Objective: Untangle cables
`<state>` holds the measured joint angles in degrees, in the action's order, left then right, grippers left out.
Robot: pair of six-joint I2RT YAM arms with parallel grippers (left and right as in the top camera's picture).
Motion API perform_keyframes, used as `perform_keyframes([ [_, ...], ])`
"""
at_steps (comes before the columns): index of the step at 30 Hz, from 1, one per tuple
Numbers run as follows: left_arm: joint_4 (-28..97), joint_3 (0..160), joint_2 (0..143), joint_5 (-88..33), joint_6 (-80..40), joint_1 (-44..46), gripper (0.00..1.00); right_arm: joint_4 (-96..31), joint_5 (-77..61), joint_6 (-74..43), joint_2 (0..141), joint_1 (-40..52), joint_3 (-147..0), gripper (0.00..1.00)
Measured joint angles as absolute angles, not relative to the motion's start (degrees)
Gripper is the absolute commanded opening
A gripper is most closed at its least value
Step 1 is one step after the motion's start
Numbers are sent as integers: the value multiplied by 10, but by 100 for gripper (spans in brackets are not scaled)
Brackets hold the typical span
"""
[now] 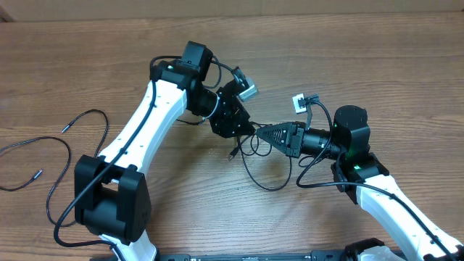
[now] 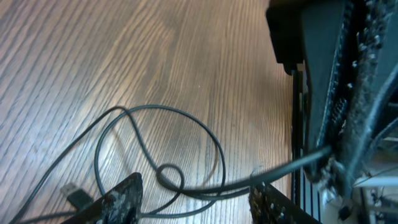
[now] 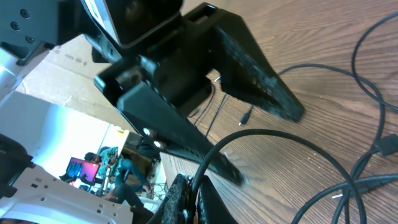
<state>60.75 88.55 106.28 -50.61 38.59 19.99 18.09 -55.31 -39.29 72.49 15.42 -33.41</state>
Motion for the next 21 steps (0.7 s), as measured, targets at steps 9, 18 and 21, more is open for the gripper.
perform_keyframes([
  [9,580,886,1063,-510,416,224,4,185,-566,-394,725,154,-334,8],
  [18,573,886,1063,-510,408,212,4,165,-563,-394,725,154,-334,15],
  [21,570,888,1063,-511,390,193,4,142,-552,-391,725,154,-334,45],
])
